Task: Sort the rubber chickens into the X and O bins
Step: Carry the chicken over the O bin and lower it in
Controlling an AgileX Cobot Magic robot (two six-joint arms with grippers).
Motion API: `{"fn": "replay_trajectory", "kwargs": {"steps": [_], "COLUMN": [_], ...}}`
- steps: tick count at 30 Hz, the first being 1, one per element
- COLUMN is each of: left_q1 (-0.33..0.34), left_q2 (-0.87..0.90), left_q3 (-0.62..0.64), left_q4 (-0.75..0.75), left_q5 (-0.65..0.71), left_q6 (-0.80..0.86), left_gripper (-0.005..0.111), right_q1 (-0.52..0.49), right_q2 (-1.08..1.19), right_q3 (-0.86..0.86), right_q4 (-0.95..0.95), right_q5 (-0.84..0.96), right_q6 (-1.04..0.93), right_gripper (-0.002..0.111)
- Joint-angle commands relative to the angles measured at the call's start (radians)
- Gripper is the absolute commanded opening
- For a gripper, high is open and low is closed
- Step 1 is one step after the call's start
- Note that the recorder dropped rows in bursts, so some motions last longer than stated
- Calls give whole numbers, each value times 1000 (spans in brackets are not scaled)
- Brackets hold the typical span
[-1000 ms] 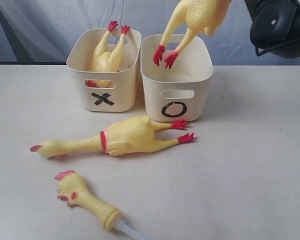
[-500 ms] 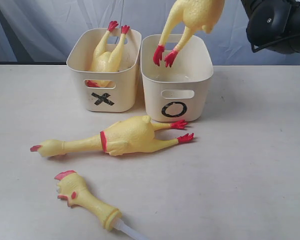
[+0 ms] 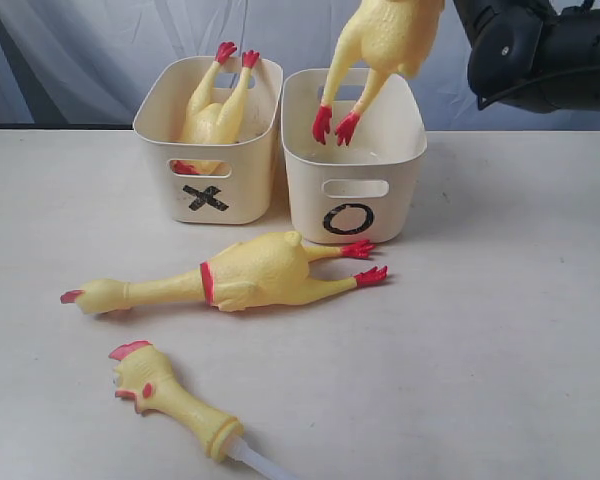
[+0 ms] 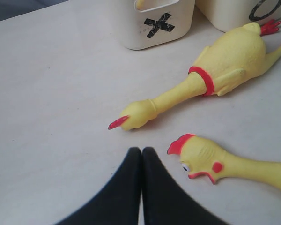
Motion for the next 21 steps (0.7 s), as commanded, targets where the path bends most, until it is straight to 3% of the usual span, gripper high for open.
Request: {"fn": "replay_trajectory", "kwargs": {"steps": [1, 10, 21], "left_q1": [0, 0, 0], "left_q2": [-5, -5, -5], "left_q3": [6, 6, 6], "left_q4": [-9, -9, -16], "left_q5": [-7, -7, -5], "left_q6": [0, 0, 0], "left_gripper": [0, 0, 0], "right_q1": [-5, -5, -5], "right_q2": [22, 125, 230], "right_q3": [-15, -153, -216], "right_q4": [-15, -15, -17], "right_q5": [-14, 129, 170], "right_q6": [-24, -37, -45], "right_gripper": [-1, -1, -1]}}
